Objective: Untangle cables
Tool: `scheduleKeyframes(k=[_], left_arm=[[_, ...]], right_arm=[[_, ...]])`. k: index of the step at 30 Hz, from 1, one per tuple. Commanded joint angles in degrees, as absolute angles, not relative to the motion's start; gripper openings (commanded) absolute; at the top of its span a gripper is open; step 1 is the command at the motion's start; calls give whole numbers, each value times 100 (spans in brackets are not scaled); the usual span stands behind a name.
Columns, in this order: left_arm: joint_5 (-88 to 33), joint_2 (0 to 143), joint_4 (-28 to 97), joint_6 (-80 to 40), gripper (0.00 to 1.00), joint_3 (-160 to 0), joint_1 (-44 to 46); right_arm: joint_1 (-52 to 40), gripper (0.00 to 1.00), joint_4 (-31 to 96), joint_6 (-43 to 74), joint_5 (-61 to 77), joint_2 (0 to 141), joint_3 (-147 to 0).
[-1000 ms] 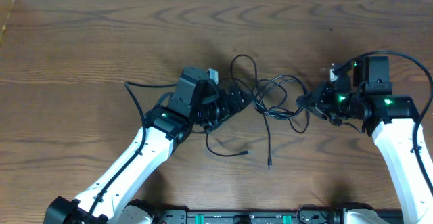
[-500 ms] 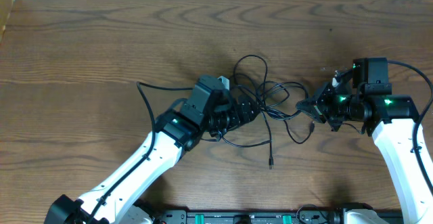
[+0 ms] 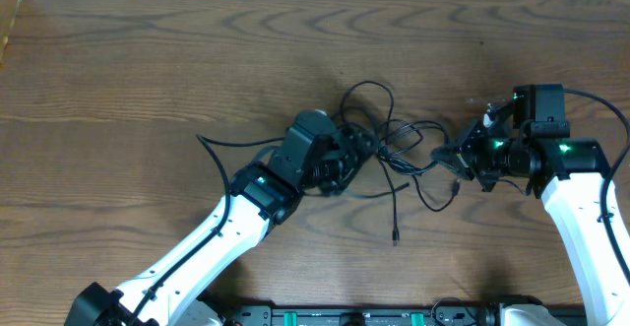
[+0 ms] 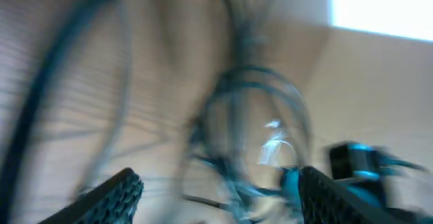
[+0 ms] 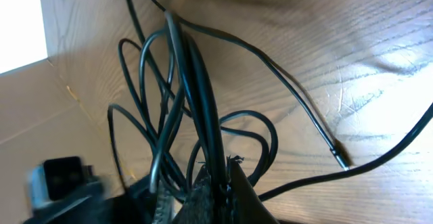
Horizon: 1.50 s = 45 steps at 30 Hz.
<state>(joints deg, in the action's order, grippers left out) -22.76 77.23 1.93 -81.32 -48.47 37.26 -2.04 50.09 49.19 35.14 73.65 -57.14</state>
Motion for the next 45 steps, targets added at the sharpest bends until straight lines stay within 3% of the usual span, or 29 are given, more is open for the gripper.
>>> scheduleKeyframes(k=[1,6,10,14,21,25,30,31,34,37,40,42,45], left_arm=[[-2604,7651,-298,-8630,73,-4897,3734],[-2700,7653,-587,-8621,73,-4897,3739],[-2698,7686,-104,-8604,66,-4897,3750],[-2679,7808,261,-8538,64,-4897,3750],[-2635,8206,231,-8578,64,-4897,3861],[-2635,8337,158,-8779,56,-4897,3861],[-2633,8468,-231,-8777,56,-4897,3861],[-2633,8497,-301,-8777,56,-4897,3861],[-2565,8606,-399,-8772,74,-4897,3863],[-2209,8722,-395,-8331,76,-4897,3872],[-1621,8720,-403,-7124,76,-4899,3730],[-1326,8659,-395,-6198,83,-4897,3441],[-1516,8547,-183,-5330,84,-4897,2923]], right_arm=[[-213,2,5019,4864,3632,7349,-5697],[-213,2,5035,4862,3638,7349,-5697],[-213,1,5039,4862,3640,7349,-5697],[-213,2,5039,4862,3640,7349,-5697],[-235,1,5048,4862,3642,7352,-5697],[-235,2,5078,4862,3647,7349,-5697],[-235,2,5078,4862,3662,7349,-5697],[-235,2,5078,4862,3664,7349,-5697],[-235,1,5076,4862,3708,7349,-5697],[-235,1,5076,4860,3701,7349,-5697],[-235,1,5076,4858,3701,7349,-5697],[-235,1,5089,4858,3710,7349,-5697],[-235,1,5107,4860,3726,7349,-5697]])
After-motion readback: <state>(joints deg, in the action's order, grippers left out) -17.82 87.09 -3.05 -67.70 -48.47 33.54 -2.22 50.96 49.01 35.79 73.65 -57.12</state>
